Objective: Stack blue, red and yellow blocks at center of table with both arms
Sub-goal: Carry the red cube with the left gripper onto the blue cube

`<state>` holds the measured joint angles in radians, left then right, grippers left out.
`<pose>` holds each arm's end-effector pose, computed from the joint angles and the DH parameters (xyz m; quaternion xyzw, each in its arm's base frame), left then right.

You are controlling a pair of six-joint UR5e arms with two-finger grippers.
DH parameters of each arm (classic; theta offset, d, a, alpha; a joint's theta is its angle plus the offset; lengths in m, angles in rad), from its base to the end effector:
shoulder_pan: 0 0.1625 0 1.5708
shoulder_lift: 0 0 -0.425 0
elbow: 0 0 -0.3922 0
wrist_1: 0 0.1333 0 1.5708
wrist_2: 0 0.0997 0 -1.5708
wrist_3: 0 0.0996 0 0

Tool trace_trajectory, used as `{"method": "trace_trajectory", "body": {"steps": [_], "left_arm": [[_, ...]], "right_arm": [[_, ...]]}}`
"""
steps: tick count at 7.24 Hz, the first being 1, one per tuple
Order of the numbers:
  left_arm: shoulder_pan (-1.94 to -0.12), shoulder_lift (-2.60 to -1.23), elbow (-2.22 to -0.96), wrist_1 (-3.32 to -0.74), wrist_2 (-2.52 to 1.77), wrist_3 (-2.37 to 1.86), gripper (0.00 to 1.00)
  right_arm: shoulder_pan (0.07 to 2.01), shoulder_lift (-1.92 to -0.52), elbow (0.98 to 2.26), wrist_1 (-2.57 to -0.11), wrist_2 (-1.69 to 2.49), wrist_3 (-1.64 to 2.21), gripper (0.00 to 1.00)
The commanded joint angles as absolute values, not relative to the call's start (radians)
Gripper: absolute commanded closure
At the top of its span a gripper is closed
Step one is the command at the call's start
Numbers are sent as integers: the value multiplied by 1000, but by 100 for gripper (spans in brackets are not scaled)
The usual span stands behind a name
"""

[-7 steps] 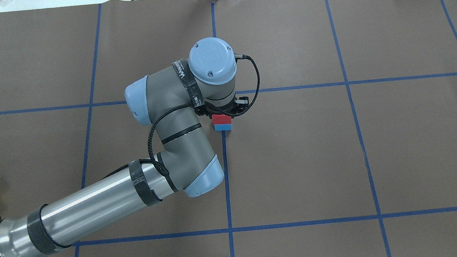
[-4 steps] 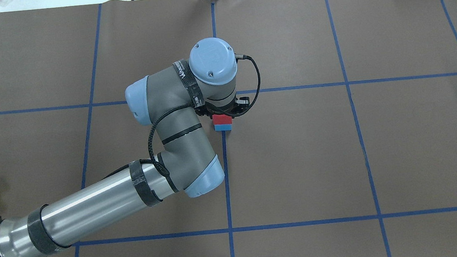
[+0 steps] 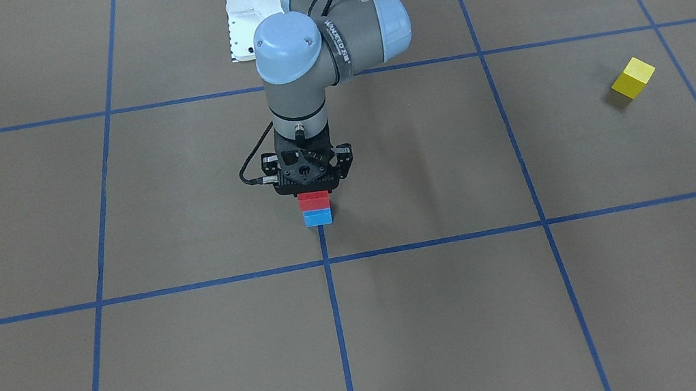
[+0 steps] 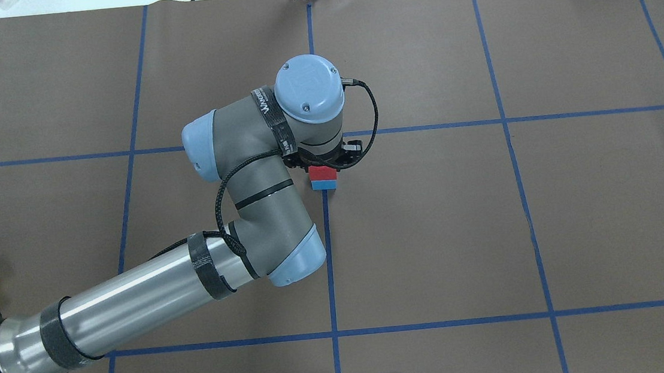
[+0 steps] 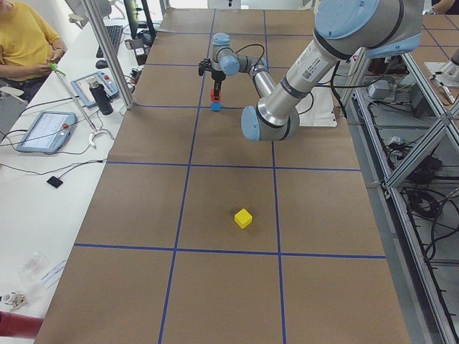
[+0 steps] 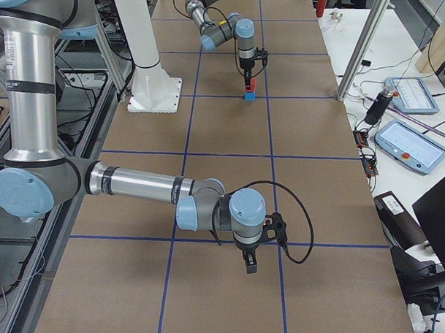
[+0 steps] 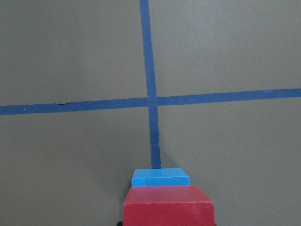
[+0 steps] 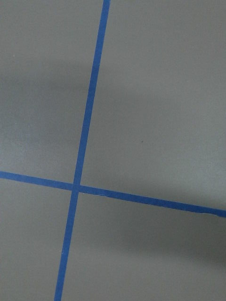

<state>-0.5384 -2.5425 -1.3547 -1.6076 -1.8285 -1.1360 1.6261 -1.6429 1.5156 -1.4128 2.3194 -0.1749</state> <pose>0.6101 -0.4901 0.1298 0.0742 0.3937 0.0022 0.9162 0.0909 -0.4560 0.7061 0.0562 -0.3615 -0.0612 0.9287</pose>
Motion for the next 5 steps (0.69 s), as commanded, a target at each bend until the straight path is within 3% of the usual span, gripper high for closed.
{"method": "trace_trajectory", "body": {"steps": [1, 5], "left_arm": [[-538, -2542, -1347, -1617, -1803, -1135, 55], [-538, -2543, -1342, -1620, -1802, -1135, 49]], "right_arm": [[1626, -1643, 1516, -1413, 2319, -175, 0], [1626, -1641, 1516, -1413, 2319, -175, 0]]}}
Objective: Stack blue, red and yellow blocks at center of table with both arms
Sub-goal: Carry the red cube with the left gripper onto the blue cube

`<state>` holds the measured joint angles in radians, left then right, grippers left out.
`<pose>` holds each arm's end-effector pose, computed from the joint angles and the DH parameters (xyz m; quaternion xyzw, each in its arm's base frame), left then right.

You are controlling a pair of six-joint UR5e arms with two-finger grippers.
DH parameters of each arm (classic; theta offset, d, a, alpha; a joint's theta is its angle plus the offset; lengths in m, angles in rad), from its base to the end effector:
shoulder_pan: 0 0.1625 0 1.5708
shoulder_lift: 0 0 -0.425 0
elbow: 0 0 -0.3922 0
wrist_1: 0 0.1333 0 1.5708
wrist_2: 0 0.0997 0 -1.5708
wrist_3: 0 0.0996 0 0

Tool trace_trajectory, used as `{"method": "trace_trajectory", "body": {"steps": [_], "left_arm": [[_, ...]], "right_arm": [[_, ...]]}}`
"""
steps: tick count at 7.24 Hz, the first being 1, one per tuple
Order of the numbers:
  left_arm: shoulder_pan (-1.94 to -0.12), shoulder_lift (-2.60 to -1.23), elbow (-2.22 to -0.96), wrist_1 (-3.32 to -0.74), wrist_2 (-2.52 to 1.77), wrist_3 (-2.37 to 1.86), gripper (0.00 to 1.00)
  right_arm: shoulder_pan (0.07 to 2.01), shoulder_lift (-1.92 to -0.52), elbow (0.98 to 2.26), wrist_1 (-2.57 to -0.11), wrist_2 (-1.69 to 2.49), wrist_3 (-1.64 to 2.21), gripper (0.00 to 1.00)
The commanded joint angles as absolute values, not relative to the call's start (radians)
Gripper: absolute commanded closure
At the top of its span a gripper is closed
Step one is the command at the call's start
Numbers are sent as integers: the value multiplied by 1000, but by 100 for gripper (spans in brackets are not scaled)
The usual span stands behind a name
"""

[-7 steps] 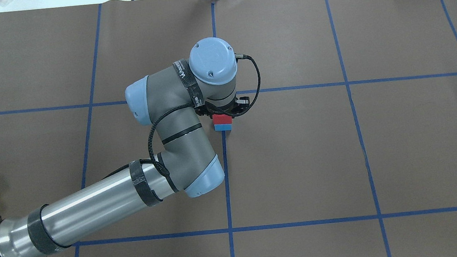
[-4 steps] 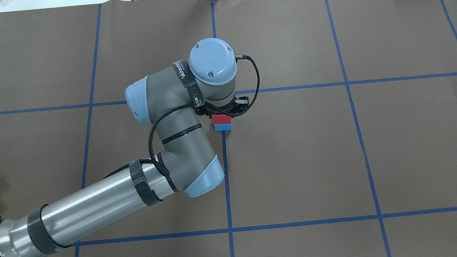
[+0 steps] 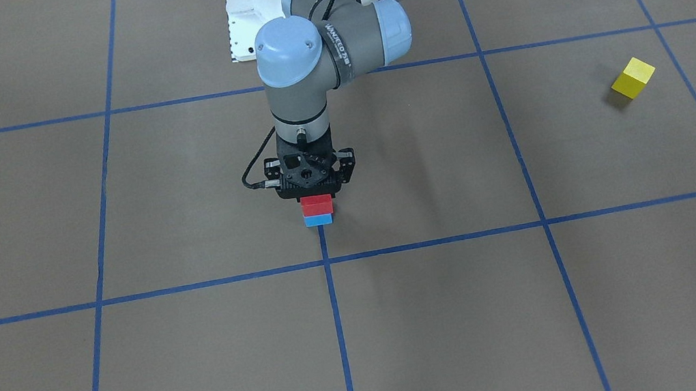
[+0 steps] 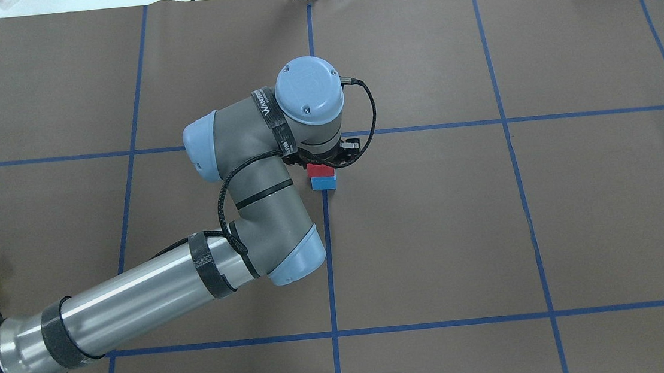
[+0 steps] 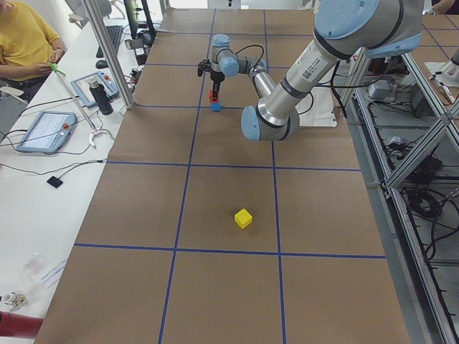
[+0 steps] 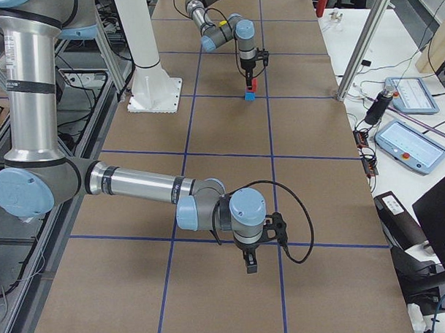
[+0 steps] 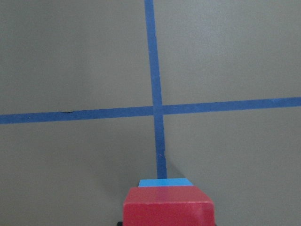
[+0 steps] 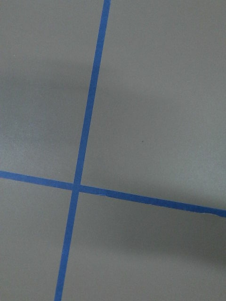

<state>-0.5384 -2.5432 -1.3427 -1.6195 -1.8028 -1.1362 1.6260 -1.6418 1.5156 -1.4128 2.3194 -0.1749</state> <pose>0.6119 -0.4940 0.1332 0.0850 0.3890 -0.0029 0.9173 0.0908 -0.4566 0.7056 0.0567 -0.3615 -0.0615 0.9286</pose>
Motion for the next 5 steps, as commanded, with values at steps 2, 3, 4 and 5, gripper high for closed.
{"method": "trace_trajectory", "body": {"steps": [2, 3, 4, 5], "left_arm": [[-537, -2546, -1336, -1628, -1802, -1135, 26], [-531, -2543, -1335, -1646, -1801, -1137, 1], [-531, -2543, -1328, -1651, -1801, -1135, 1], [-531, -2543, -1328, -1651, -1801, -1134, 1]], "right_arm": [[1628, -1641, 1516, -1413, 2319, -175, 0], [1626, -1641, 1516, -1413, 2319, -175, 0], [1626, -1641, 1516, -1413, 2319, -175, 0], [1628, -1641, 1516, -1413, 2319, -173, 0]]}}
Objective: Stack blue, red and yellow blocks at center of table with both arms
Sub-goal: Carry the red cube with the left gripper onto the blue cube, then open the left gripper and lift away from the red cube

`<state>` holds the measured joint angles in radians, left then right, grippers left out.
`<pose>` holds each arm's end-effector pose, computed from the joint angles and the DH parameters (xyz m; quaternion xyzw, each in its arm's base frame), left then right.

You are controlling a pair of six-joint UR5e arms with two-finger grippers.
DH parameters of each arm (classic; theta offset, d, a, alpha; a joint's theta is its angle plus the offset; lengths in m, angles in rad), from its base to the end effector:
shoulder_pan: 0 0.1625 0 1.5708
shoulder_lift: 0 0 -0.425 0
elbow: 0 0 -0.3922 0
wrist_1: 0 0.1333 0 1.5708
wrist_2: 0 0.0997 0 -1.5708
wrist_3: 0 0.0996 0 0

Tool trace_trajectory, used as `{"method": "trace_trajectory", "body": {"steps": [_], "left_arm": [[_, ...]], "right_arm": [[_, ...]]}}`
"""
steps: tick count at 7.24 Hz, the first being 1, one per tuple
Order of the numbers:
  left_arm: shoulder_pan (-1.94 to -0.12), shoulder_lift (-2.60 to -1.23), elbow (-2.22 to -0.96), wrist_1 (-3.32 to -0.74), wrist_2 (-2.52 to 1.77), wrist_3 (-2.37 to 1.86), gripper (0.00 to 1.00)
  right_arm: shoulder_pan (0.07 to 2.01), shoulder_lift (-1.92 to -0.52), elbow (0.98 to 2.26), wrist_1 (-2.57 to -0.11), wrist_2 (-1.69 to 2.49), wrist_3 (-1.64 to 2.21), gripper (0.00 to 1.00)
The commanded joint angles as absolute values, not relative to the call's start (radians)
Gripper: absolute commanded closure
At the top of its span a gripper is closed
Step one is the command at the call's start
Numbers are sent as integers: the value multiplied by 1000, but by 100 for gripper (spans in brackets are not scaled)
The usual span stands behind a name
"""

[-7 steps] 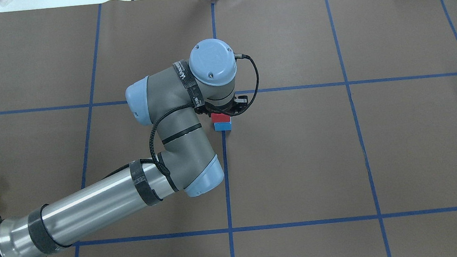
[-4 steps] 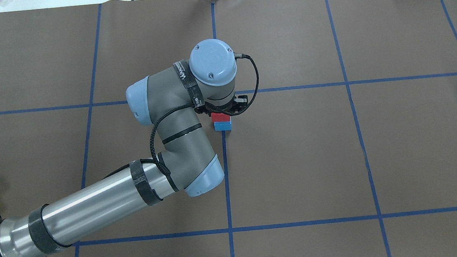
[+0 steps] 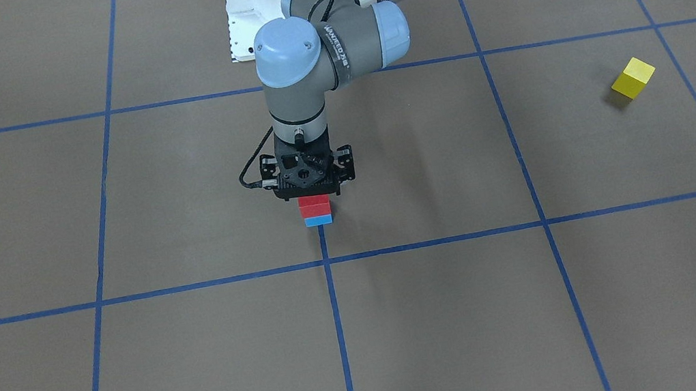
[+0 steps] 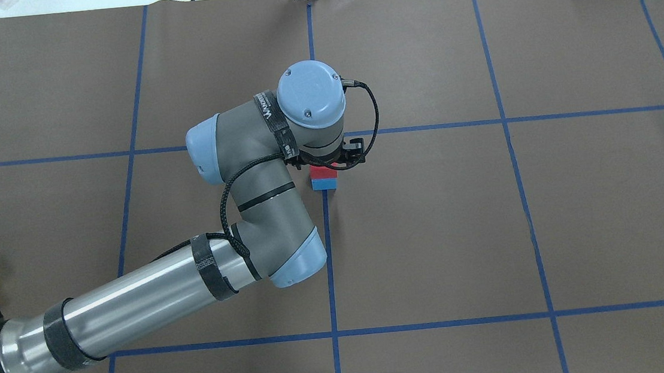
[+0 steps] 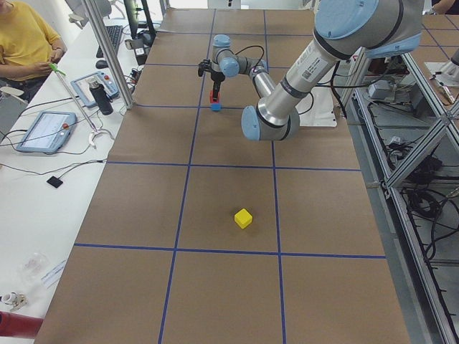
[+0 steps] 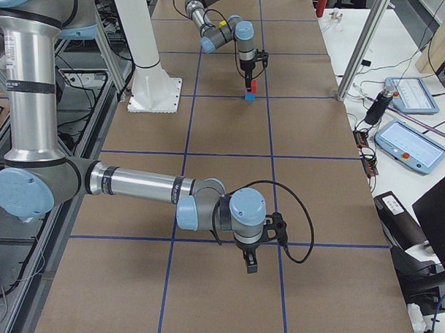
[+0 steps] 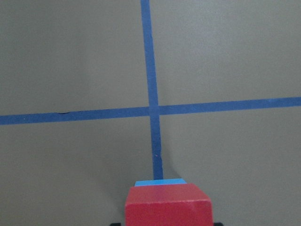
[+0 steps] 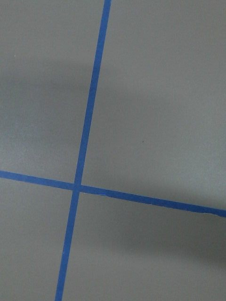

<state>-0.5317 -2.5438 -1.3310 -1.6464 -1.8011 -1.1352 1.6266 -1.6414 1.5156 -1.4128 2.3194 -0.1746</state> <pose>0.6177 -0.4916 0.1340 0.0882 0.3952 0.0013 0.9144 0.0911 -0.4567 0.7054 0.0569 -0.3614 -0.0611 0.9287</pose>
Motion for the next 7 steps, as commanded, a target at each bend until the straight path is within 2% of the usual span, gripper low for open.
{"method": "trace_trajectory", "body": {"steps": [1, 3, 4, 7], "left_arm": [[-531, -2543, -1335, -1649, -1802, -1132, 1], [-557, -2531, -1408, -1634, -1809, -1051, 1], [-575, -2476, -1478, -1612, -1825, -1014, 1], [-708, -2166, -1805, -1563, -1931, -718, 1]], "right_arm": [[1628, -1641, 1516, -1413, 2319, -175, 0], [1626, -1643, 1517, -1413, 2319, -175, 0], [1626, -1643, 1517, -1413, 2319, -175, 0], [1626, -1643, 1519, -1413, 2321, -175, 0]]}}
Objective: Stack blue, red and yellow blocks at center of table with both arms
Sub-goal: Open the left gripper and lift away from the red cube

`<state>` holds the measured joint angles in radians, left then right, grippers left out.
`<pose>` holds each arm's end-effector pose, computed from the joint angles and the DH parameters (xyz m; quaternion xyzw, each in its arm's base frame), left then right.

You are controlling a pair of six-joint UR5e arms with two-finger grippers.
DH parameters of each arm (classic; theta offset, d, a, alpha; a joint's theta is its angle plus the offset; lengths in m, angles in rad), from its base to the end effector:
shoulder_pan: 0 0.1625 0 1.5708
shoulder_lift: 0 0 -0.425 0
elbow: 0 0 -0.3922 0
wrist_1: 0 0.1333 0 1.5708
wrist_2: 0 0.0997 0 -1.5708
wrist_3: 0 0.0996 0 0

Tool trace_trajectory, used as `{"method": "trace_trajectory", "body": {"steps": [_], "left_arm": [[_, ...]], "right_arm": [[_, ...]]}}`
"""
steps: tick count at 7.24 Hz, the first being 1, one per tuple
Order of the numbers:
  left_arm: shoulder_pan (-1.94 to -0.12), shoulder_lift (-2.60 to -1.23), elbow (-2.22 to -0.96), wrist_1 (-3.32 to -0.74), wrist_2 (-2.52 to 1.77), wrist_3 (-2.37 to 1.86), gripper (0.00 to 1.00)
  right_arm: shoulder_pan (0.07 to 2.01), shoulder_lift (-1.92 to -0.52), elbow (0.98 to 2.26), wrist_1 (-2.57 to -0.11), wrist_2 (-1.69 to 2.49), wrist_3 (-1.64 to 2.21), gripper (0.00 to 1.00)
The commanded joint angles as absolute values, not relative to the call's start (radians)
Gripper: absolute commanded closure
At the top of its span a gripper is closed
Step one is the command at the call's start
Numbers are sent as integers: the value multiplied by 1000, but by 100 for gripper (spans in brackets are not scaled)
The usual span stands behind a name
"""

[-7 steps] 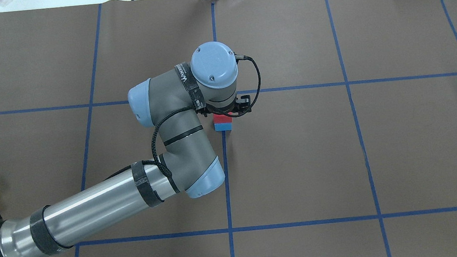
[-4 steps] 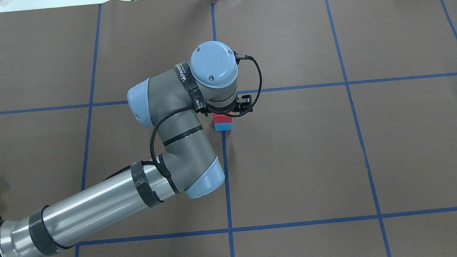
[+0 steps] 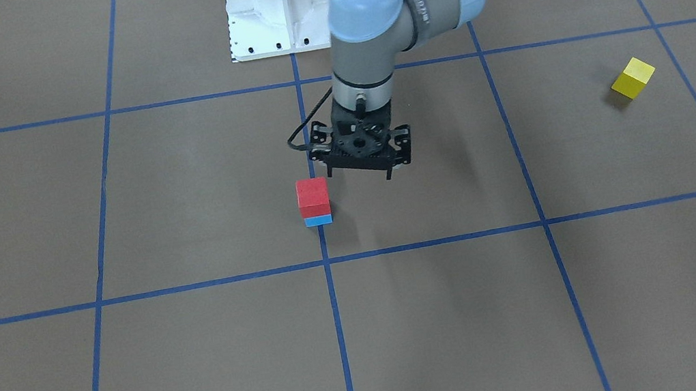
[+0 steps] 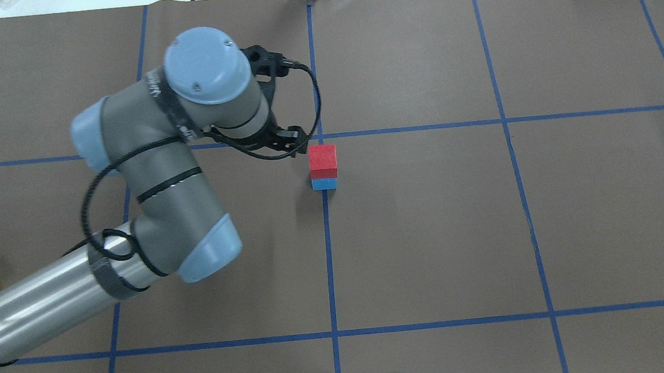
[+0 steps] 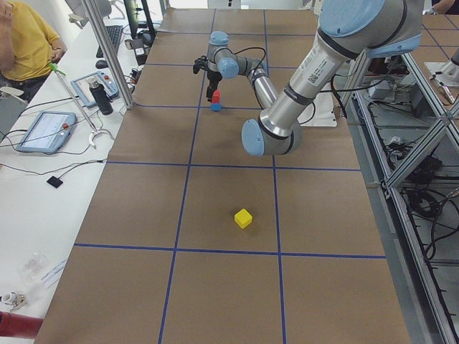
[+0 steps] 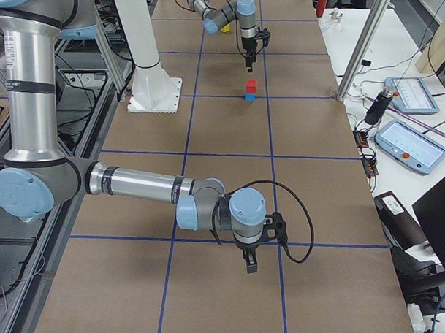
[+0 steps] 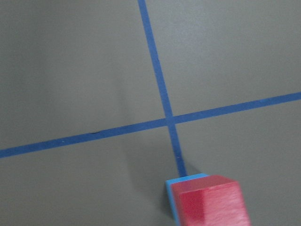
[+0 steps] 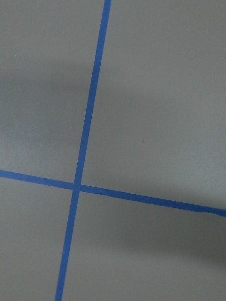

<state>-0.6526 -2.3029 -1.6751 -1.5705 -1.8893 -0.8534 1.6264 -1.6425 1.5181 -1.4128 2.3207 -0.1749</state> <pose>0.4814 -0.4965 0.1769 0.1414 0.4021 0.0936 0.8998 0.0909 -0.4565 0.7046 0.0576 -0.3619 -0.0616 0.9284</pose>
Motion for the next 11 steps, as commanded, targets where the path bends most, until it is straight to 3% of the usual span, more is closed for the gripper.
{"method": "trace_trajectory", "body": {"steps": [1, 3, 6, 7, 9, 11], "left_arm": [[-768, -2022, -1889, -1575, -1971, -583, 0], [-881, -1773, -1968, -1662, -2023, -354, 0], [-959, -1412, -1928, -2016, -2114, -224, 0], [-959, -1328, -1854, -2198, -2115, -225, 0], [-959, -1286, -1648, -2508, -2115, -264, 0], [-959, -1252, -1650, -2589, -2169, -418, 0]], "right_arm": [[1626, -1643, 1519, -1413, 2321, -175, 0], [1626, -1643, 1519, -1411, 2321, -175, 0], [1628, -1646, 1520, -1411, 2321, -176, 0], [1628, -1647, 1520, -1411, 2321, -176, 0], [1626, -1646, 1520, -1411, 2319, -178, 0], [1626, -1647, 1520, -1411, 2319, -178, 0]]}}
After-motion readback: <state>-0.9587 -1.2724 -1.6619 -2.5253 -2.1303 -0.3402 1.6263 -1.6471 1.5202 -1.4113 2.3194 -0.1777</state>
